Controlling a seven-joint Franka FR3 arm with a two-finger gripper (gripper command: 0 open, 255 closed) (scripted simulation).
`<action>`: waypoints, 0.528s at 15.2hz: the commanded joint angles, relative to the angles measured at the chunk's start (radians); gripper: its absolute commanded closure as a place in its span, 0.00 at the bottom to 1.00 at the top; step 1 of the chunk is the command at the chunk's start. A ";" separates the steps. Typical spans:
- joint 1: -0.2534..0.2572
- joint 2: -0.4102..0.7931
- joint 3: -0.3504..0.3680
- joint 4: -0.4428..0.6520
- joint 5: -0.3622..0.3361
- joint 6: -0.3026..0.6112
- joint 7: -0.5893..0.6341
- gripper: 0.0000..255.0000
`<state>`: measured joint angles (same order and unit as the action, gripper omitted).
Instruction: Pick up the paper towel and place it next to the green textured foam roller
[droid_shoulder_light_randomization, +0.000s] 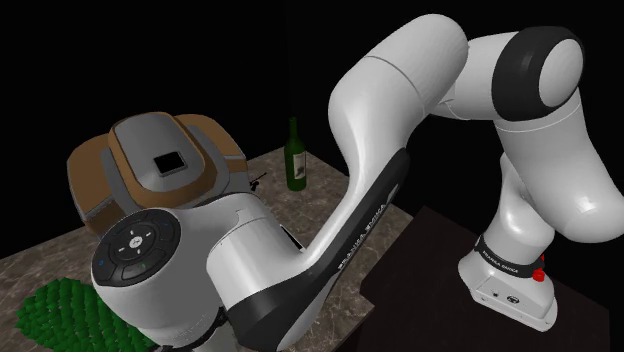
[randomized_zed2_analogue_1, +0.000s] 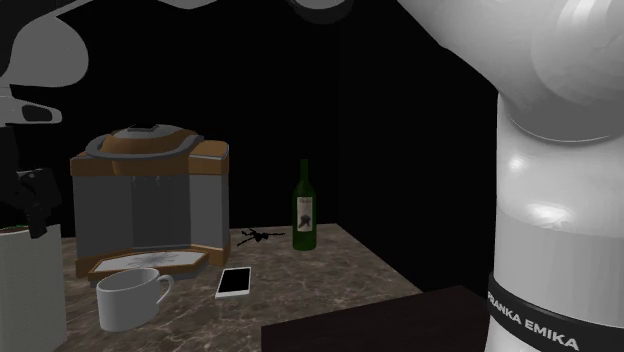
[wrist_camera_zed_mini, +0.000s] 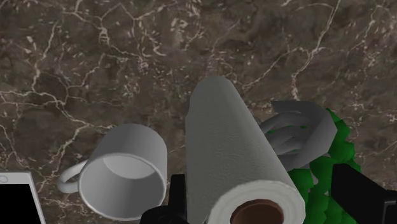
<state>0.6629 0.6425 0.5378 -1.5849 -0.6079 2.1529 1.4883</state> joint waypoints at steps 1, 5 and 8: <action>0.000 0.000 0.000 0.000 0.000 0.000 0.000 0.00; -0.008 -0.070 0.033 0.016 0.045 -0.079 -0.024 0.00; -0.008 -0.070 0.033 0.016 0.045 -0.079 -0.024 0.00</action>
<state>0.6549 0.5735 0.5704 -1.5710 -0.5634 2.0767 1.4650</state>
